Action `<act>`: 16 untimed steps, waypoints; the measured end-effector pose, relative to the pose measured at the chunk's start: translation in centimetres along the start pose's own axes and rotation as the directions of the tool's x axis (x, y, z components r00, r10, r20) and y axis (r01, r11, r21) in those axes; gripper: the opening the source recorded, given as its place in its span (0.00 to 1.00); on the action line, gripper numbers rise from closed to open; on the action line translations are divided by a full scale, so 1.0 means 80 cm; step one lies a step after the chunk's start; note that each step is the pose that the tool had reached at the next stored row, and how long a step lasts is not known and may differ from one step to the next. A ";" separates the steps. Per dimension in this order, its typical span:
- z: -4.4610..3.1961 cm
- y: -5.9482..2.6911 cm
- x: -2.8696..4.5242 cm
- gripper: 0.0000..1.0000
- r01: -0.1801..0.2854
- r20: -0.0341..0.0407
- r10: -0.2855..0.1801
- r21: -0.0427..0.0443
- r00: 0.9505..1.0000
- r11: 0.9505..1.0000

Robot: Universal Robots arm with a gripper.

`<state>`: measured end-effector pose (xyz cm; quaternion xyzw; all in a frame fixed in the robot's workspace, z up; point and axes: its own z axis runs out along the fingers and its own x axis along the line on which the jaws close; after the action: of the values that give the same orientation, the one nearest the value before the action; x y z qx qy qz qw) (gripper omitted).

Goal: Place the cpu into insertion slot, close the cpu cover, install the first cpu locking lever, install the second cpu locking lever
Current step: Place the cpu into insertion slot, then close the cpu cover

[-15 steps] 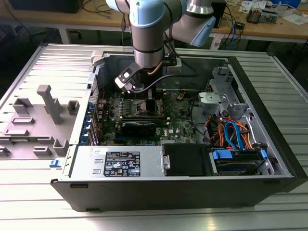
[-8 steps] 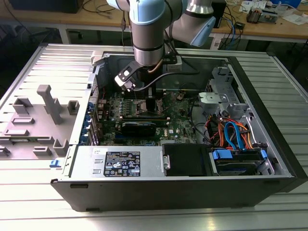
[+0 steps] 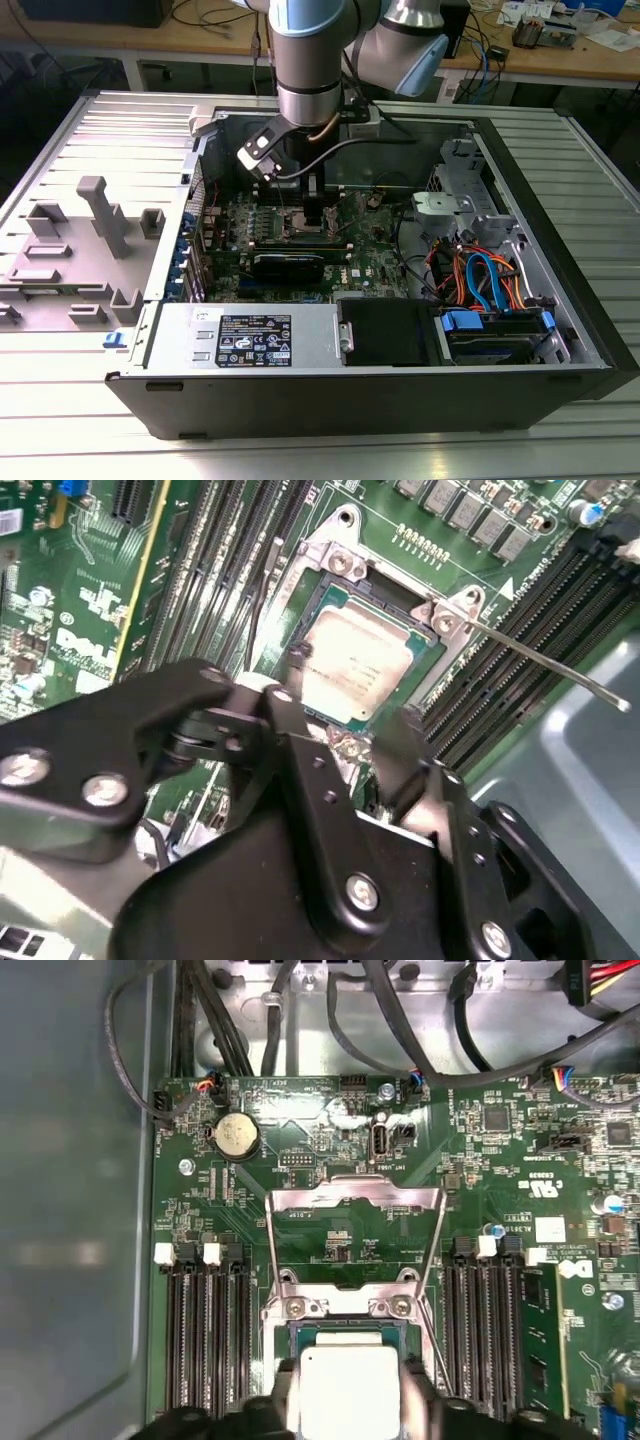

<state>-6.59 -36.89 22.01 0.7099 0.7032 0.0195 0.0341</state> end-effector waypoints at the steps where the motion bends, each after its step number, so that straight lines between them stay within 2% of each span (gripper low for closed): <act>1: -0.0012 0.000 0.0000 0.47 0.000 0.000 0.000 0.003 1.000 1.000; 2: -0.0017 0.000 0.0000 0.47 0.000 0.000 0.000 0.006 1.000 1.000; 3: -0.0018 0.000 0.0000 0.35 0.000 0.000 0.000 0.008 1.000 1.000; 4: -0.0018 0.000 0.0000 0.29 0.000 0.000 0.000 0.008 1.000 1.000; 5: -0.0018 0.000 0.0000 0.29 0.000 0.000 0.000 0.008 1.000 1.000; 6: -0.0019 0.000 0.0000 0.17 0.000 0.000 0.000 0.008 1.000 1.000; 7: -0.0019 0.000 0.0000 0.11 0.000 0.000 0.000 0.008 1.000 1.000; 16: -0.0019 0.000 0.0000 0.11 0.000 0.000 0.000 0.010 1.000 1.000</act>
<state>-6.60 -36.89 22.16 0.7101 0.7033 0.0159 0.0305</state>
